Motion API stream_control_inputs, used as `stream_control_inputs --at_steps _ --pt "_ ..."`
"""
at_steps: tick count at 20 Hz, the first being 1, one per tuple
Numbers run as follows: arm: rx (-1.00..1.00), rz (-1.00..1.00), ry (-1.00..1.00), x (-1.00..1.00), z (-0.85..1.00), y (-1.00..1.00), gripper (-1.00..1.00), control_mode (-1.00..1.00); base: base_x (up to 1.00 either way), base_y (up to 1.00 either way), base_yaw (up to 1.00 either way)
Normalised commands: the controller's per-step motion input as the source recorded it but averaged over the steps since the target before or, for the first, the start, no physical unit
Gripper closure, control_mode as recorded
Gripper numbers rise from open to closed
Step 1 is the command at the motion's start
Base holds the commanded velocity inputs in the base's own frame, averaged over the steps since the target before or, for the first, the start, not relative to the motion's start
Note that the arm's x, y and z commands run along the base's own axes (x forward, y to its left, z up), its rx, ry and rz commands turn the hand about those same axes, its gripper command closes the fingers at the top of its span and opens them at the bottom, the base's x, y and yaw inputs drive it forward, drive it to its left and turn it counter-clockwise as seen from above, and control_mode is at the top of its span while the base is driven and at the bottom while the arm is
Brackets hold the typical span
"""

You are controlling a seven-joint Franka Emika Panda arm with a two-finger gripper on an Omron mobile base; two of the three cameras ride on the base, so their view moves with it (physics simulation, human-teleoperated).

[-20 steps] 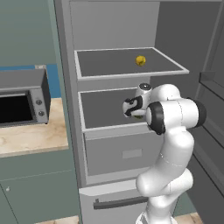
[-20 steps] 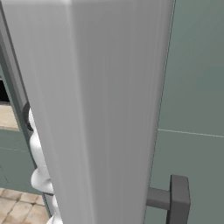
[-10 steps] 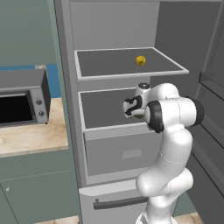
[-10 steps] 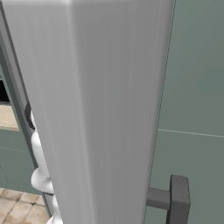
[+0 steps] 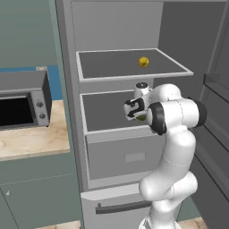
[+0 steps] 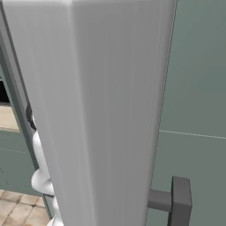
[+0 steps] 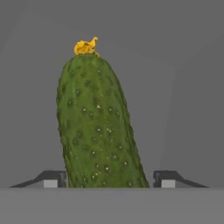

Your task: Place the cold items (lemon and cucumber) from the fridge in one tupperware on the dining counter. Place the warm items (kebab skewer and hot dog) in the stove area in another tupperware.

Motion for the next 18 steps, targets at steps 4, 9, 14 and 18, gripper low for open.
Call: stream_control_inputs --at_steps 4,9,14,18 --pt "-0.03 0.00 0.03 -0.01 -0.16 0.01 1.00 -1.00 0.00 0.00 0.00" --pt "0.00 0.01 -0.31 -0.56 -0.08 0.00 1.00 -1.00 0.00 0.00 0.00" --pt "0.00 0.01 -0.57 -0.96 0.00 0.01 1.00 -1.00 0.00 0.00 0.00" --pt "0.05 -0.01 -0.28 -1.00 0.22 0.01 1.00 -1.00 0.00 0.00 0.00"
